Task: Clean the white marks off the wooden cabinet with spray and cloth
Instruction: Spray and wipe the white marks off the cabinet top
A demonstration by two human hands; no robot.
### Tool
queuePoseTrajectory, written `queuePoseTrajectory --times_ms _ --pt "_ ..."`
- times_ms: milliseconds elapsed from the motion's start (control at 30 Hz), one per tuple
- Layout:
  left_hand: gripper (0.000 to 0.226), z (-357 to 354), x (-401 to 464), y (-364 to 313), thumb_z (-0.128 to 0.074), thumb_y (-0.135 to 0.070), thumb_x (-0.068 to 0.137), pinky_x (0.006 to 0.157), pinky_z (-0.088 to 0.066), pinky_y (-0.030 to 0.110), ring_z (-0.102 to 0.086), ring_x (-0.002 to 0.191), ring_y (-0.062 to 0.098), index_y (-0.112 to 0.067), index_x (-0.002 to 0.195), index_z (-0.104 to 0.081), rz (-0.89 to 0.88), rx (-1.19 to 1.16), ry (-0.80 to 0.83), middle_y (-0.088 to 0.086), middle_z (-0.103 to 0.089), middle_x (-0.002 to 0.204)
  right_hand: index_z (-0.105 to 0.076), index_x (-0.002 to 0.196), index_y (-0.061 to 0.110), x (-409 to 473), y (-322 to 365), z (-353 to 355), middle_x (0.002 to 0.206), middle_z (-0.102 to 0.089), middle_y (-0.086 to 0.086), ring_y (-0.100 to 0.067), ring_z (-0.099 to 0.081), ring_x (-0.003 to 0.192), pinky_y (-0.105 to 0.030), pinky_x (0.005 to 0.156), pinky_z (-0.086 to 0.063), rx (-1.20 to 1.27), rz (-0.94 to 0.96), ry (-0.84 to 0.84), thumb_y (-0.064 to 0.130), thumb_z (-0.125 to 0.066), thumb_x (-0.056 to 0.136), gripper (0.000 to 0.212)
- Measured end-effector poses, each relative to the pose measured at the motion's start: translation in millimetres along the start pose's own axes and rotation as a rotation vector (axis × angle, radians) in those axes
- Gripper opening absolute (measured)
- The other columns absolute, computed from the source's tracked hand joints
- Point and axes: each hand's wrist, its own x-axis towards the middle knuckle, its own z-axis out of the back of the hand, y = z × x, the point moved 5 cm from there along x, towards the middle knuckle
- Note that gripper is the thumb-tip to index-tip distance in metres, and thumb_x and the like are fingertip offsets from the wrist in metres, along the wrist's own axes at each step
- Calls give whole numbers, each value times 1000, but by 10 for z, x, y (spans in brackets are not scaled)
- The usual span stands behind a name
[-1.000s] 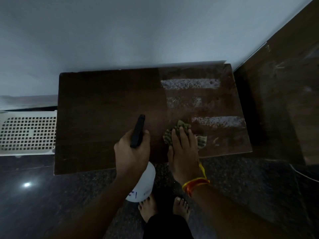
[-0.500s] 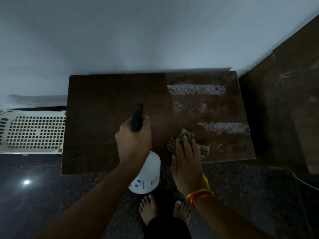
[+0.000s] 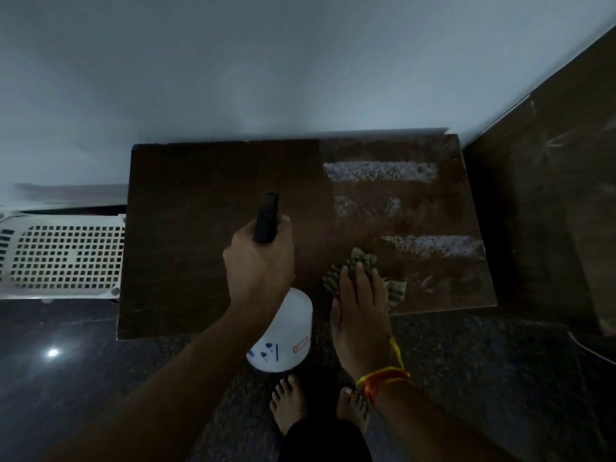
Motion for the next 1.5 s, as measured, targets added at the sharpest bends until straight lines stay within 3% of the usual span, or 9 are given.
queuePoseTrajectory --times_ms 200,433,667,767,867,967,1067,1167,1500 --pt "23 20 80 0 -53 -35 96 36 -43 11 -62 55 18 -21 78 -54 -12 -1 20 8 -62 67 -49 135 6 252 7 29 141 -47 -19 -46 -39 130 -58 102 -40 16 20 -17 34 -31 94 53" --pt "23 57 149 -16 -53 -36 95 36 -42 11 -64 57 19 -21 79 -55 -4 -15 34 5 -61 69 -45 137 6 837 87 96 142 -44 -21 -46 -38 131 -59 105 -38 -11 24 -66 33 -30 95 52" --pt "22 39 301 -167 -53 -36 96 43 -47 20 -63 56 16 -22 79 -54 -13 1 24 4 -63 73 -47 137 8 601 95 34 142 -45 -18 -45 -36 132 -58 102 -41 21 14 -18 34 -31 94 53" --pt "21 -12 386 -219 -54 -36 95 40 -48 16 -63 55 16 -24 78 -53 -25 0 14 3 -62 72 -47 136 8 866 114 77 142 -46 -18 -45 -38 131 -58 105 -37 23 24 -58 34 -30 94 53" --pt "21 -91 439 -257 -54 -35 95 49 -51 25 -63 57 16 -25 77 -52 -40 3 17 3 -62 72 -47 136 7 1300 147 112 141 -45 -20 -45 -39 130 -57 108 -34 5 30 -74 34 -29 93 54" --pt "20 -137 456 -298 -54 -35 95 46 -50 22 -62 58 16 -26 78 -51 -43 -3 17 3 -62 75 -46 137 7 1518 140 146 142 -44 -21 -43 -38 131 -56 108 -34 -16 26 -83 34 -29 93 55" --pt "18 -138 488 -352 -53 -35 95 41 -48 15 -62 59 15 -26 79 -51 -31 -16 9 2 -61 77 -42 140 8 1264 123 129 145 -39 -20 -42 -33 135 -55 110 -32 -17 46 -43 34 -28 95 53" --pt "16 -157 513 -395 -54 -34 95 49 -48 24 -61 59 15 -25 82 -52 -11 -44 16 5 -62 78 -44 138 8 994 131 98 144 -42 -18 -42 -34 135 -56 108 -35 -4 52 0 36 -25 95 55" --pt "18 -177 722 -435 -54 -33 95 46 -52 21 -62 57 13 -24 80 -53 -47 11 2 3 -62 73 -54 130 3 2061 233 189 135 -51 -22 -47 -45 125 -57 105 -36 39 106 -198 30 -37 91 50"
